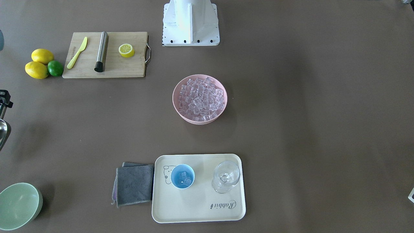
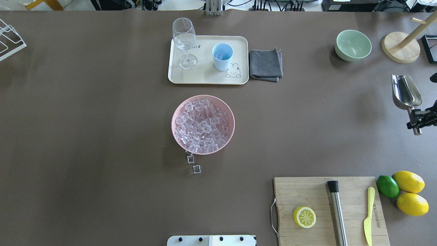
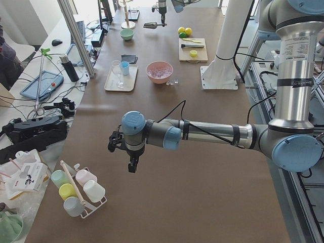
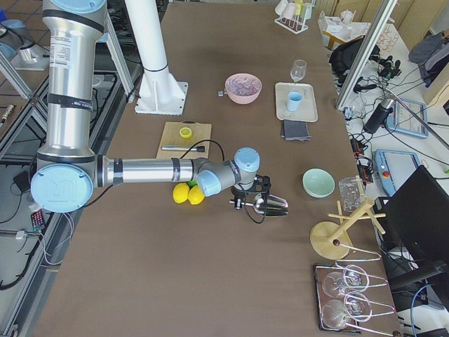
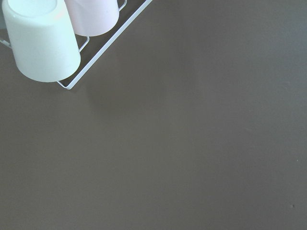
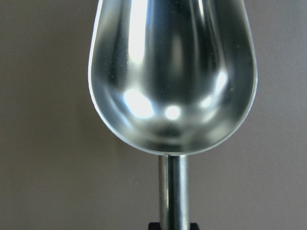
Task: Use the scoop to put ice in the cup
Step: 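Carry the empty scoop back to its spot near the right arm and lower it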
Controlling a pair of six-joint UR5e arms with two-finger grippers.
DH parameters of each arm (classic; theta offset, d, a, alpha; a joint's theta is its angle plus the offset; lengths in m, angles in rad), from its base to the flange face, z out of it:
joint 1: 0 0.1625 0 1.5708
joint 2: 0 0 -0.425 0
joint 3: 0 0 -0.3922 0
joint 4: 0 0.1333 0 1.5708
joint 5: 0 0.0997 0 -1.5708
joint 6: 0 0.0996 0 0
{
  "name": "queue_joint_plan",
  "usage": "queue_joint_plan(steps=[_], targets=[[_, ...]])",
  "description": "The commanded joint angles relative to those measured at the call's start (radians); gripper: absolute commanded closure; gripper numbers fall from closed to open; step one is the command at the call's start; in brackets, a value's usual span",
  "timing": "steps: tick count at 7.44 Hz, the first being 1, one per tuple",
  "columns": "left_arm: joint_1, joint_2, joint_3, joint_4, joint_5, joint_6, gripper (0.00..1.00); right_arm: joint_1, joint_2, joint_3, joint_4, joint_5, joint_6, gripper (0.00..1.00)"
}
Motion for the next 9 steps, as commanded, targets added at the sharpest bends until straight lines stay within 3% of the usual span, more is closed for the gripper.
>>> queue_joint_plan(steps=[1,4,5,6,7,9], targets=[[0.004,-0.001,0.002,0.0,0.0,0.002,0.01,-0.013,0.002,-0.023,0.002,-0.001,-0.001,1.0],[0.004,-0.001,-0.001,0.0,0.0,0.0,0.01,-0.022,0.014,-0.034,0.002,0.002,0.005,1.0],[0.004,0.0,-0.001,0.0,0.0,0.0,0.01,-0.025,0.016,-0.042,0.004,0.004,0.002,0.95],[0.004,-0.001,-0.001,0.0,0.0,0.0,0.01,-0.025,0.016,-0.042,0.004,0.007,0.003,0.66],[0.004,-0.001,-0.001,0.0,0.0,0.0,0.01,-0.024,0.019,-0.042,0.005,0.009,-0.006,0.01],[0.004,-0.001,-0.004,0.0,-0.002,0.0,0.01,-0.013,-0.001,-0.004,-0.012,0.056,-0.036,0.0]])
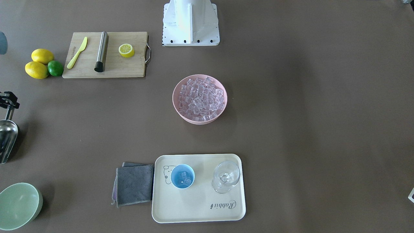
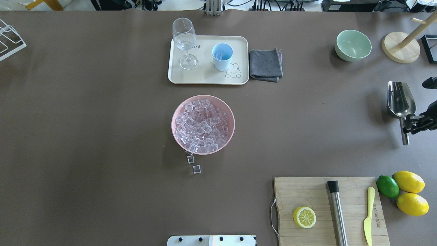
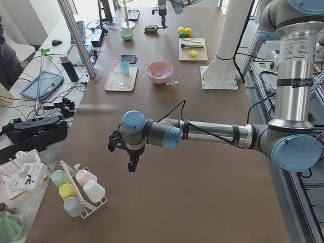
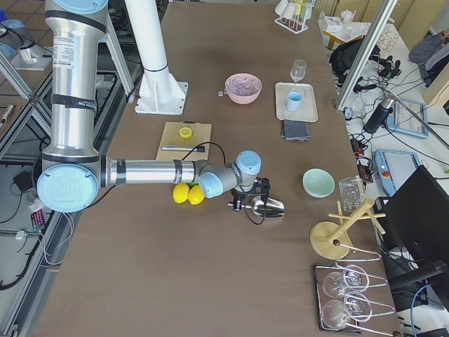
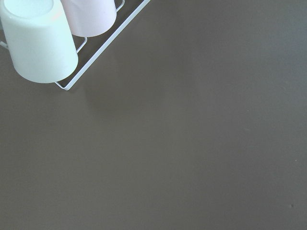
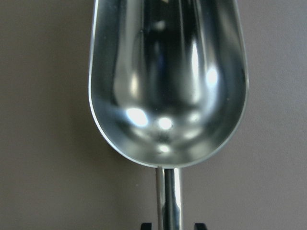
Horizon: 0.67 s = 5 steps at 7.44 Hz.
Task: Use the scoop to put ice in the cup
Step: 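Carry the empty scoop back to its spot near the right arm and lower it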
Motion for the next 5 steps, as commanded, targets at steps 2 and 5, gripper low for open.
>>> queue_joint_plan(steps=[2,5], targets=[[0.0,0.001,-0.008,0.002,-0.002,0.0,0.01,0.159,-0.023,0.146,-0.227,0.047,-0.198,0.0],[0.0,0.001,-0.007,0.002,-0.002,0.0,0.01,0.465,-0.022,0.174,-0.55,0.061,-0.657,0.0]])
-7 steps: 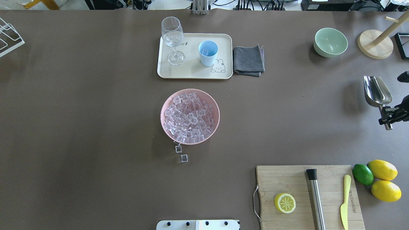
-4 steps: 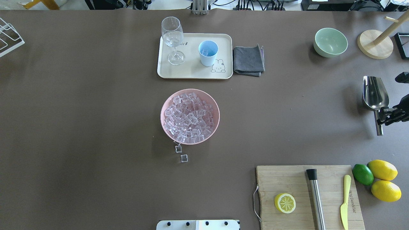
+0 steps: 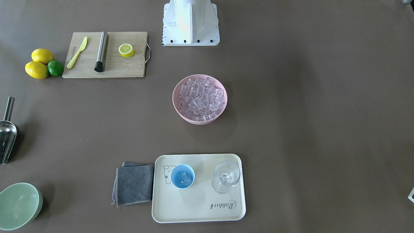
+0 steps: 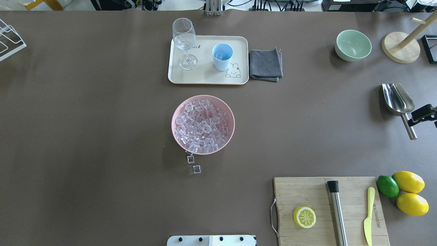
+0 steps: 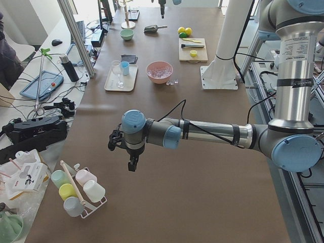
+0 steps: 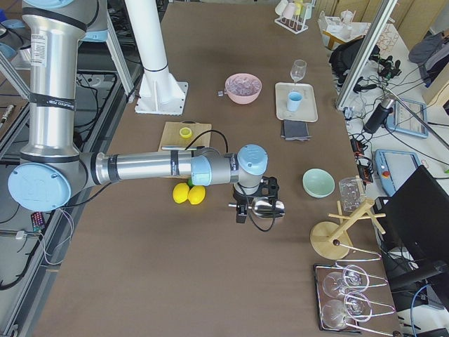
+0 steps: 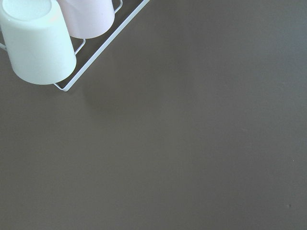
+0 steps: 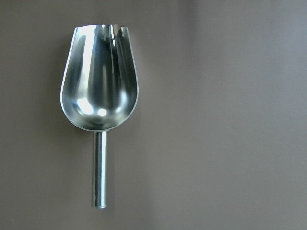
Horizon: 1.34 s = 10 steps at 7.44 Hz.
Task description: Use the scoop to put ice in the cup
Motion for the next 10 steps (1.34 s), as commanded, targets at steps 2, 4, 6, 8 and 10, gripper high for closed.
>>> queue_joint_plan(steps=[2,4,6,8,10], targets=[[0.002,0.0,0.002,0.0,0.0,0.0,0.01,0.26,-0.055,-0.01,-0.158,-0.001,-0.369,0.0],[0.002,0.0,0.002,0.0,0.0,0.0,0.01,0.264,-0.073,-0.012,-0.151,-0.017,-0.377,0.0],[0.002,-0.001,0.0,-0.002,0.0,0.0,0.01,0.265,-0.081,-0.01,-0.152,-0.015,-0.423,0.0],[0.002,-0.001,0.002,0.0,0.0,0.0,0.01,0.265,-0.089,-0.009,-0.152,-0.015,-0.423,0.0],[0.002,-0.001,0.003,0.0,0.0,0.0,0.01,0.265,-0.089,-0.009,-0.154,-0.013,-0.423,0.0]])
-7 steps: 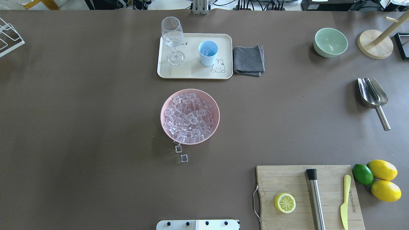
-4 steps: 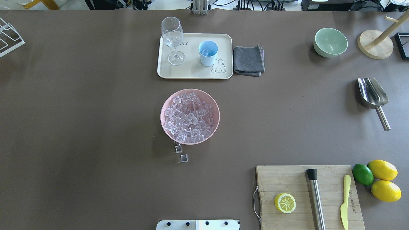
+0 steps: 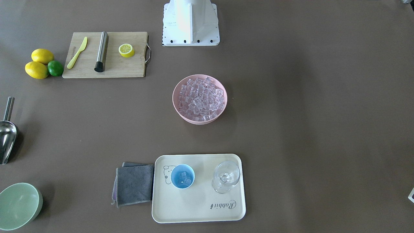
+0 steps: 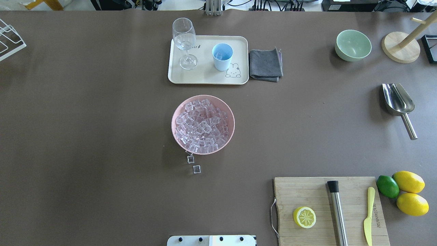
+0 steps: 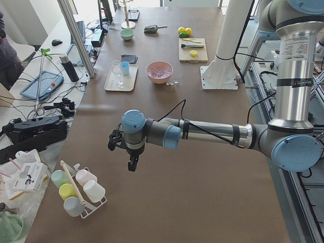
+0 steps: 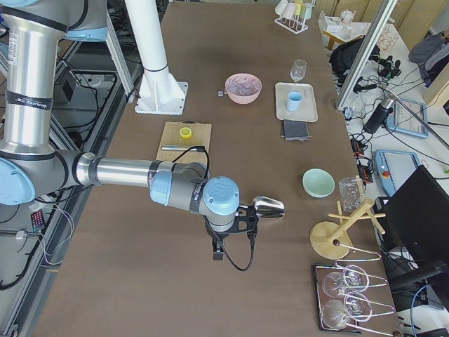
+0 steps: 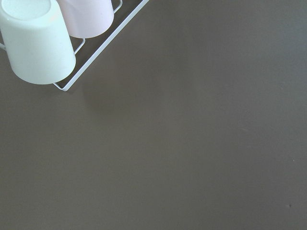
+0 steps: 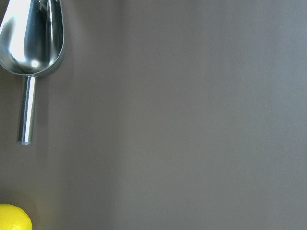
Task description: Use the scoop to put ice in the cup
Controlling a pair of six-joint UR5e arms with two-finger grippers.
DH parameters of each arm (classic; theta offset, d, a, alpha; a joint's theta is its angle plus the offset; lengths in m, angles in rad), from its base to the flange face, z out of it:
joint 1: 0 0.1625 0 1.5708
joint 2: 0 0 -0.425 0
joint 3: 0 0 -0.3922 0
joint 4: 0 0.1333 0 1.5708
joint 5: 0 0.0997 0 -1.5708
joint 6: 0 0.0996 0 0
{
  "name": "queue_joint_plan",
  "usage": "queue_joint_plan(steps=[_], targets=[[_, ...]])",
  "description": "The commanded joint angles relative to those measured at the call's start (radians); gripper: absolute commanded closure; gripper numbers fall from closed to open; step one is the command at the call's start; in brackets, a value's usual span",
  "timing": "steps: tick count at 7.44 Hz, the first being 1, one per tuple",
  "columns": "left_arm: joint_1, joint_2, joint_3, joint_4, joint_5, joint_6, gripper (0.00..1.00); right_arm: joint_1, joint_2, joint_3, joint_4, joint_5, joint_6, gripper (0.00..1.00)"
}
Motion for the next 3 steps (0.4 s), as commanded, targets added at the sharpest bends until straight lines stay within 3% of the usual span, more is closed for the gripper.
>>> queue_joint_plan(steps=[1,3], targets=[[0.0,0.0,0.002,0.0,0.002,0.0,0.01,-0.001,0.0,0.0,-0.001,0.001,-0.001,0.0],[0.0,0.001,0.001,0.0,0.002,0.0,0.01,-0.001,0.0,-0.001,-0.001,0.002,0.001,0.0]])
